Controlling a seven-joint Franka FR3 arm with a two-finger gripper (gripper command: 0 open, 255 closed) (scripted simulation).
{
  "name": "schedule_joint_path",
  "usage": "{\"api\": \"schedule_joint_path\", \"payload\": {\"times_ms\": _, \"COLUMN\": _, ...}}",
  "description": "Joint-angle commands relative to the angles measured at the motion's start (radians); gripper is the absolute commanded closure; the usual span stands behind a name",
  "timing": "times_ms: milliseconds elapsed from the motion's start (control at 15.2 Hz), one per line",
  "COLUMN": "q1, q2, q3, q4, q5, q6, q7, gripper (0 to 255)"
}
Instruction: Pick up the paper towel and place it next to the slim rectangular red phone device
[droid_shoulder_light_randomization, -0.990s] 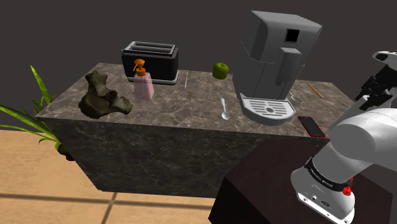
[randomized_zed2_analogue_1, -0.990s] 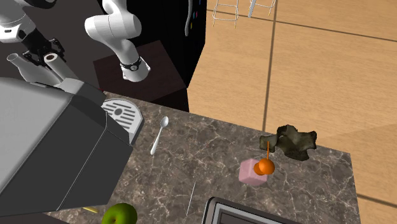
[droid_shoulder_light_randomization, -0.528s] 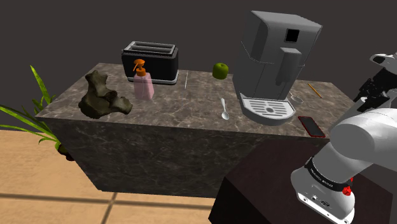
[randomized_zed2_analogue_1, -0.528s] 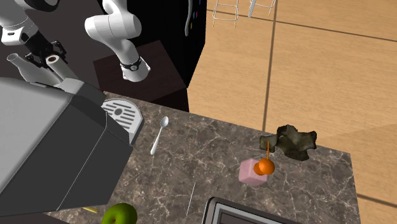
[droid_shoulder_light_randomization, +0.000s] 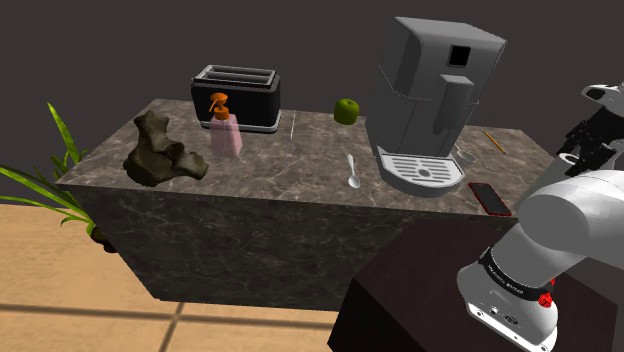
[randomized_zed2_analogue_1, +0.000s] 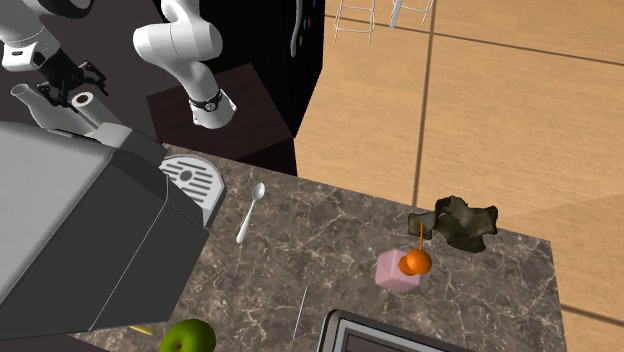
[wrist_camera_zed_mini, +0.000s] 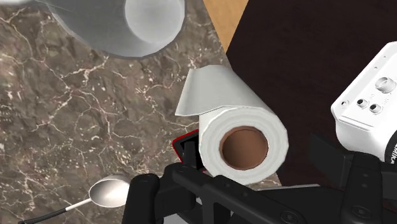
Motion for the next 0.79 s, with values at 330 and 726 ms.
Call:
{"api": "schedule_joint_path", "payload": {"times_ms": 330, "q1": 0.029, "q2": 0.016, "q3": 0.109, "q4": 0.097, "q5": 0.099, "q6": -0.086, "q7": -0.010, "gripper": 0}}
{"api": "schedule_joint_path", "payload": {"times_ms": 726, "q1": 0.029, "q2": 0.016, "q3": 0.109, "q4": 0.097, "q5": 0.099, "q6": -0.086, "q7": -0.010, "gripper": 0}}
